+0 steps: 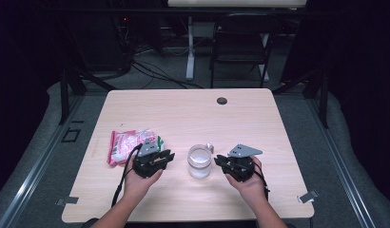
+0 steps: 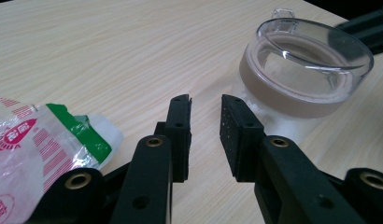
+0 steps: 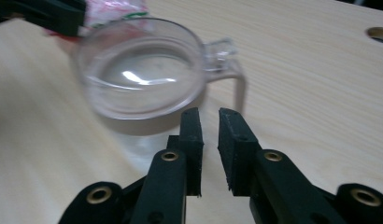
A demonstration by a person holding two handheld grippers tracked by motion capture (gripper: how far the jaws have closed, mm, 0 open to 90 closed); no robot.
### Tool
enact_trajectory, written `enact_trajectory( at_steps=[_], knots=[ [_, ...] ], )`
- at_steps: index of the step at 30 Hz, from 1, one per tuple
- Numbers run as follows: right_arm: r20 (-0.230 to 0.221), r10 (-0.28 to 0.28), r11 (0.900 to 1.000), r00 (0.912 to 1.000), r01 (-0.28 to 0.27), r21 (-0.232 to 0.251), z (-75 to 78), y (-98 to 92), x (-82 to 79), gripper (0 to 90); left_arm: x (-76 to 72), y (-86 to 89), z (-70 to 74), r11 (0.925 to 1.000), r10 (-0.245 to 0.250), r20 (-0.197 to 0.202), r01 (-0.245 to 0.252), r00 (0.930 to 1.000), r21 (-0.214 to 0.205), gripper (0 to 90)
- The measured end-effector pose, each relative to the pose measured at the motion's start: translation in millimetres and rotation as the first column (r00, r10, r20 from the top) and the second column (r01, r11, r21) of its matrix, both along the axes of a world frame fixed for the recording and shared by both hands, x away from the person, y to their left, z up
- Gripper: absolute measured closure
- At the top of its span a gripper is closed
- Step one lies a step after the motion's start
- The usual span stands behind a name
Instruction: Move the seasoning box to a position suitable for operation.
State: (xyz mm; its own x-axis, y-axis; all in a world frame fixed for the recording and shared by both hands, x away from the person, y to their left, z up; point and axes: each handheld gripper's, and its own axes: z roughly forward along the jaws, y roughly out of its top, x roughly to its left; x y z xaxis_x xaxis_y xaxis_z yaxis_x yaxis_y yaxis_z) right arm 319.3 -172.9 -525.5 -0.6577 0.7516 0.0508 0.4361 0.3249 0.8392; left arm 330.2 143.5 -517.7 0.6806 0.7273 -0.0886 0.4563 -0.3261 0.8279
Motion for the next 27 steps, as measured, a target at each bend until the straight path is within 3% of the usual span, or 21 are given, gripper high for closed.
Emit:
enact_trajectory(
  at_steps=[2,3,5,11,18,27],
  knots=[
    [-0.001,-0.014,0.9998,0.9999,0.014,-0.011,-2.1,-1.6,4.5,77.8,-0.9,0.8,-0.7,1.0000,0.006,0.002,-0.006,1.0000,-0.003,71.4],
    [-0.005,-0.026,0.9997,0.9997,0.026,-0.005,-7.9,-3.4,16.4,75.7,-2.6,3.1,-1.6,0.9999,0.012,0.006,-0.012,0.9999,0.006,69.8],
    [-0.001,-0.033,0.9995,0.9995,0.033,0.002,-11.9,-2.8,25.2,74.4,-4.9,5.5,-2.5,0.9997,0.020,0.008,-0.020,0.9998,0.012,67.6],
    [0.014,0.003,0.9977,0.9999,-0.002,-0.068,-19.3,6.4,46.2,70.7,-11.6,15.5,-5.5,0.9991,0.043,0.006,-0.043,0.9991,-0.001,61.2],
    [-0.009,0.013,0.9966,0.9999,-0.014,-0.081,-25.8,17.4,61.8,69.5,-19.9,22.5,-8.3,0.9986,0.052,0.005,-0.052,0.9987,0.011,57.9],
    [-0.028,0.048,0.9948,0.9984,-0.051,-0.088,-27.5,23.9,70.3,83.7,-25.5,26.6,-9.2,0.9990,0.044,-0.002,-0.044,0.9990,0.012,58.0]
  ],
)
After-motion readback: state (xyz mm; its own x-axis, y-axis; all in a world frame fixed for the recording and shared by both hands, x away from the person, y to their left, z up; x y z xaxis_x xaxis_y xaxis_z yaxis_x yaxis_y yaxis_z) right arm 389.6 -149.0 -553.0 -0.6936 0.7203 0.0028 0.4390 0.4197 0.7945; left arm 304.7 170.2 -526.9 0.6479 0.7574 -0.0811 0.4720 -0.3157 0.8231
